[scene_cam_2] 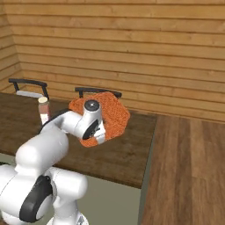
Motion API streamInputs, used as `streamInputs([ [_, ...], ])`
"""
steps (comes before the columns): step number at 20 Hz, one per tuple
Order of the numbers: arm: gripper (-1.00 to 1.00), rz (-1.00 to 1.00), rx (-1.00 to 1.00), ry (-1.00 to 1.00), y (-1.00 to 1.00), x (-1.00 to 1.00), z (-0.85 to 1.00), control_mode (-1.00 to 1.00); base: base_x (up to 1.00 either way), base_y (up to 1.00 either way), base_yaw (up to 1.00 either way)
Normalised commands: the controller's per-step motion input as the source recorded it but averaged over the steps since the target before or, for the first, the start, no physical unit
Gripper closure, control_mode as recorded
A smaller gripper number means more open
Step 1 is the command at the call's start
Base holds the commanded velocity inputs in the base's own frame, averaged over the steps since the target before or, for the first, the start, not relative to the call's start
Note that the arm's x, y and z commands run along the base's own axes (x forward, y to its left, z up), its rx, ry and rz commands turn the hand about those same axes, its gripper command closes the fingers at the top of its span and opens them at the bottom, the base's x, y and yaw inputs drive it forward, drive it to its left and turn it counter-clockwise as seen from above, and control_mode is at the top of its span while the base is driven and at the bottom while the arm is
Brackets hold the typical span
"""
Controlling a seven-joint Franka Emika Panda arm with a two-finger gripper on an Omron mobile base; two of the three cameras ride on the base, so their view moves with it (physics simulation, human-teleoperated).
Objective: Open the cabinet, pick up the bread from the cabinet and place it in the basket. Then move the basket to the dining counter.
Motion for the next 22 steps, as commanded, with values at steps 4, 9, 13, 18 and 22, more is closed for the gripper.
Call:
streamInputs([
  [4,1.00,0.00,-0.12,0.09,-0.18,0.47,-0.01,-1.00,0.00,0.00,0.00],
  [9,1.00,0.05,-0.02,-0.04,-0.41,0.31,-0.04,-1.00,0.00,0.00,0.00],
  [13,1.00,0.08,-0.01,-0.02,-0.40,0.40,-0.20,-1.00,0.00,0.00,0.00],
  [18,1.00,0.05,-0.08,0.00,-0.23,0.50,-0.30,-1.00,0.00,0.00,0.00],
  [22,1.00,0.05,-0.13,0.06,-0.16,0.36,-0.47,-1.00,0.00,0.00,0.00],
])
